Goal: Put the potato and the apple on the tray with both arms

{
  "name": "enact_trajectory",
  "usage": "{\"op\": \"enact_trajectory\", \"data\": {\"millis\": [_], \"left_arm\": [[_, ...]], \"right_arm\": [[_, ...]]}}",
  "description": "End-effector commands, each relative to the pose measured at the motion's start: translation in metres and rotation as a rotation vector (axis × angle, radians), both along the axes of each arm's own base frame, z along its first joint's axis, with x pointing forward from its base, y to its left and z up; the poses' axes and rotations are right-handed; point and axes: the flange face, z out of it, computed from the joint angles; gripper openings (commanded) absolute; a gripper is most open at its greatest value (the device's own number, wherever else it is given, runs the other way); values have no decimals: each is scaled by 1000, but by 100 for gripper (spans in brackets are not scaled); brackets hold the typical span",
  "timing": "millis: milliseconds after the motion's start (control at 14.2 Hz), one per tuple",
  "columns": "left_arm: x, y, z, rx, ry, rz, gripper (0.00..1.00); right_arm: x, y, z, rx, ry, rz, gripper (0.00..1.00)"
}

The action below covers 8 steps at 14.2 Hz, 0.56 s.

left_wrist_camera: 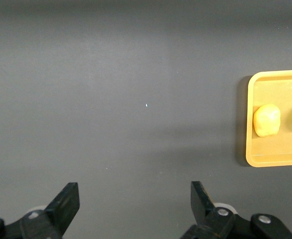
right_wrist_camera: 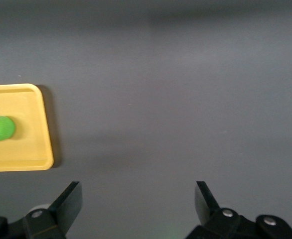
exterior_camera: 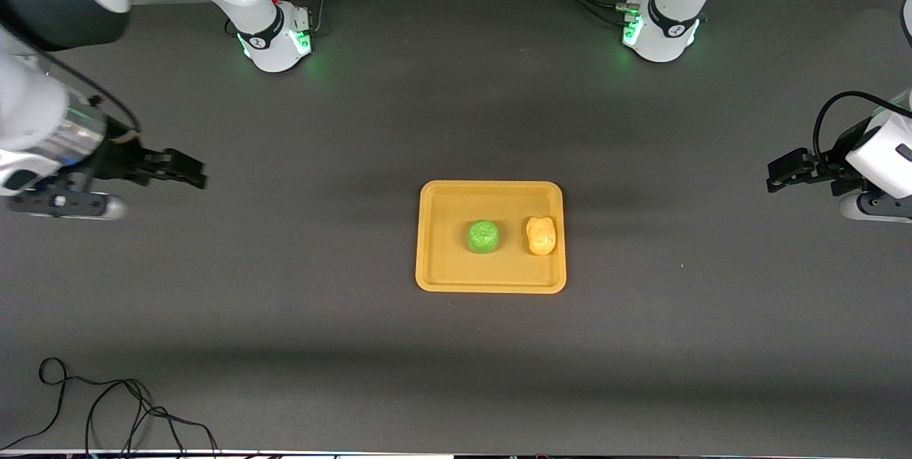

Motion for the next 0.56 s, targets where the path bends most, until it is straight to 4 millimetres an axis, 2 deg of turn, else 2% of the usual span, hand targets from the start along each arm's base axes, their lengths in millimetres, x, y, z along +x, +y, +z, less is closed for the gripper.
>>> {"op": "enact_trajectory", "data": {"millis": [0,71,212,353,494], "left_arm": [[-4,2,1,-11,5,-14,99],[-4,2,1,-11,7,-14,99],[-5,-3,0,-9,14,-8,99],[-5,-8,0,-11,16,-13,99],[-6,-7,-1,-9,25,-15,99]], "right_arm": [[-14,-47,2,-5,-23,47,100],[-18,-66,5,-2,-28,59,100],[-21,-90,7,-15,-33,76,100],[-21,-101,7,-23,-39,78,100],[-19,-104,6,-45,-40,81,100]]}}
